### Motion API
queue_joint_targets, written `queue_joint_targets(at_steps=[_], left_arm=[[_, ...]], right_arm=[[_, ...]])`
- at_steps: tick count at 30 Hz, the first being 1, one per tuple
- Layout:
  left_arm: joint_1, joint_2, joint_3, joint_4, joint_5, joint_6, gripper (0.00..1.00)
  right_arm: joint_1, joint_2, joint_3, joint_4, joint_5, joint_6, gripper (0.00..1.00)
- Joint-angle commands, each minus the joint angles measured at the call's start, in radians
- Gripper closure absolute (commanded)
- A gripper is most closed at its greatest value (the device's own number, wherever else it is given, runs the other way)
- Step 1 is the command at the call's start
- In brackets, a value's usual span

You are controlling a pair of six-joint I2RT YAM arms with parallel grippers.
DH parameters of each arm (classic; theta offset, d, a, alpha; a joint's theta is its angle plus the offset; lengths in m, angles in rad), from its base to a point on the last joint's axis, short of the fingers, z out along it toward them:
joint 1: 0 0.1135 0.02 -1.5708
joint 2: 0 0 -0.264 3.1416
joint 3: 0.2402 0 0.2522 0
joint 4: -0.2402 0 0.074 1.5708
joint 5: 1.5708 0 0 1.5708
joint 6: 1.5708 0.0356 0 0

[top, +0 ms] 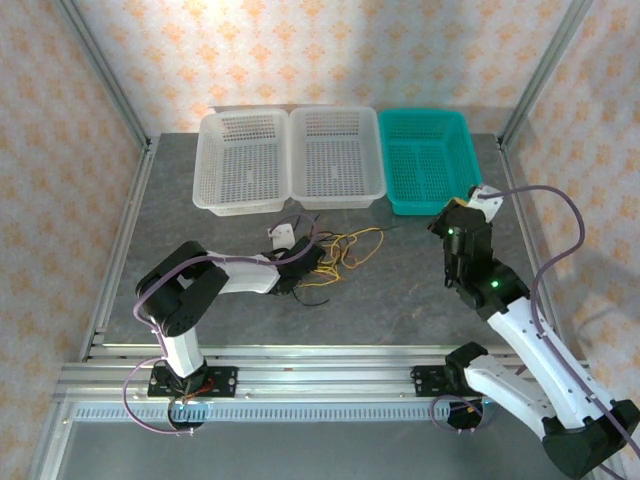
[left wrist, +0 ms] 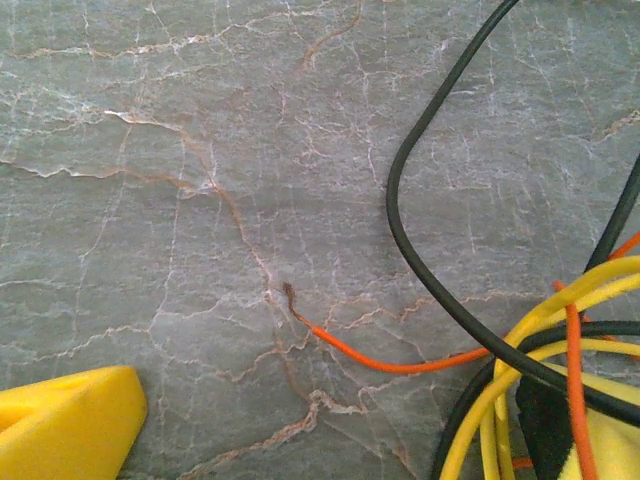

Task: Untangle the cables

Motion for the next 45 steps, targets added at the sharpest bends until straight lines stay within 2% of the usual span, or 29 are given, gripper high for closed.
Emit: queue_joint_targets(at_steps=[1,9,20,30,34,39,45], left_arm=[[0.05,0.031,-0.066,-0.168,-0.069,0.025,0.0],[0.068,0.014,-0.088,-0.176,-0.081,0.021,0.01],[0.076,0.017,-0.094,-0.186,-0.083,0.011,0.01],[0.08,0.02,-0.095,-0.189,-0.082,0.013,0.01],[0.081,0.023,-0.094,-0.187,-0.076,0.011,0.01],[0.081,0.023,-0.092,-0.191,-0.077,0.016,0.01],[0.081,0.011,-0.083,-0.187,-0.074,0.026,0.01]], right_arm=[[-0.041,0.015,0.056,-0.035,0.118,-0.043,1.0],[-0.21,0.07,0.108,-0.019,-0.003,-0.083,1.0],[-0.498,0.16,0.192,0.003,-0.217,-0.089,1.0],[-0.617,0.219,0.288,-0.003,-0.201,-0.03,1.0],[-0.668,0.236,0.327,-0.002,-0.23,-0.017,1.0],[-0.674,0.251,0.37,0.0,-0.201,-0.025,1.0],[-0.673,0.248,0.383,0.012,-0.241,-0.029,1.0]])
